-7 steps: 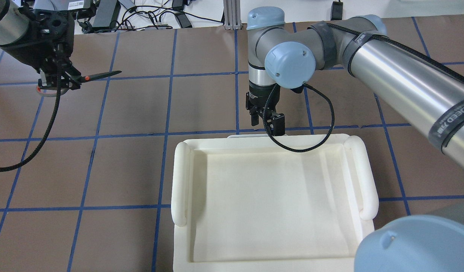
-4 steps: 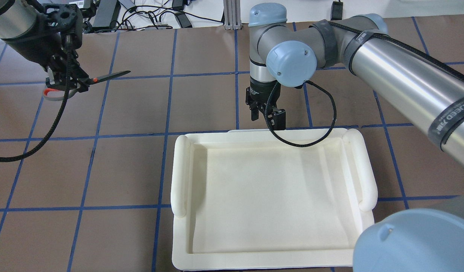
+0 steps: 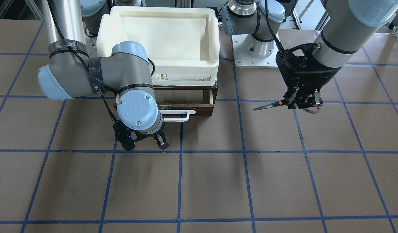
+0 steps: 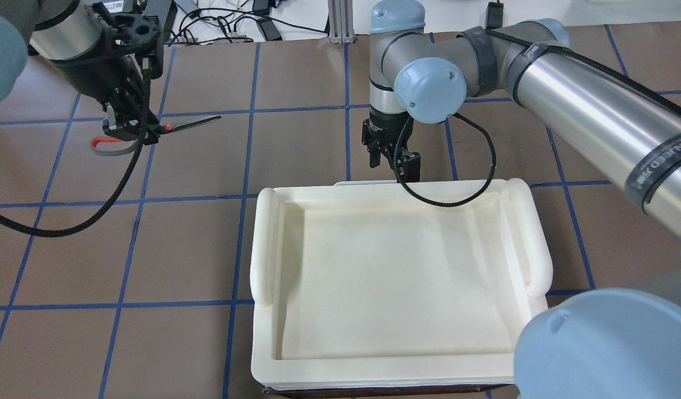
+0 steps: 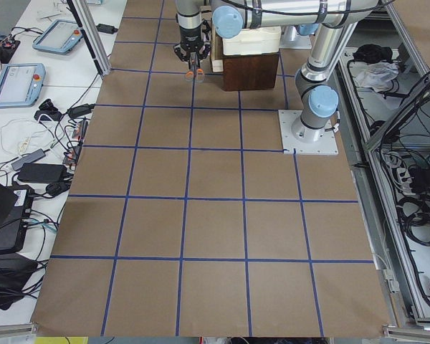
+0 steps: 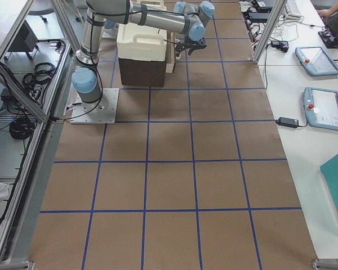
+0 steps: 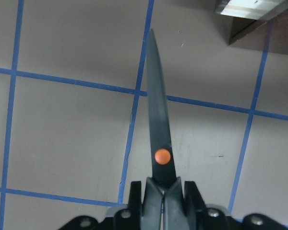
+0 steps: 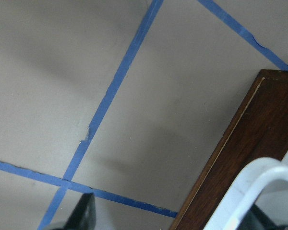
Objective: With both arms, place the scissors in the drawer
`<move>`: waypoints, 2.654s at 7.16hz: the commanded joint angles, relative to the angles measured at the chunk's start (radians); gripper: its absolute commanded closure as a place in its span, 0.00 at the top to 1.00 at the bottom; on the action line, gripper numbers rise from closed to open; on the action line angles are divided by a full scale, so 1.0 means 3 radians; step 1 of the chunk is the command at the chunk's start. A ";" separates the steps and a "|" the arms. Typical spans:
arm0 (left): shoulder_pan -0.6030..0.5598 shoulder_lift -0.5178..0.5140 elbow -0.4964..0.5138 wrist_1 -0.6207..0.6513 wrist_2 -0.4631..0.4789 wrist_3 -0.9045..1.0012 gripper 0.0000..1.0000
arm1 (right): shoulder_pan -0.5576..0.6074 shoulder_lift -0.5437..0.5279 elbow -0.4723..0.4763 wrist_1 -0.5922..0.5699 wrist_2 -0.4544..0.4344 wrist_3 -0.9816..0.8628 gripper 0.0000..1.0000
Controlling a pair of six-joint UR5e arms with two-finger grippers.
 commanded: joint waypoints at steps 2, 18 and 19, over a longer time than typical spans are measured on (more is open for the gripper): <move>-0.0018 0.0008 0.0007 -0.0027 0.0018 0.0001 0.00 | -0.0003 0.0001 -0.0074 0.0007 -0.0060 -0.0031 1.00; -0.0018 -0.0002 0.0007 -0.0021 0.0013 0.0001 0.00 | -0.0136 0.0134 -0.0350 -0.0003 -0.0055 -0.0404 1.00; -0.0013 -0.0002 0.0007 -0.0021 0.0013 0.0001 0.00 | -0.0136 0.0155 -0.0371 -0.0003 -0.0055 -0.0404 1.00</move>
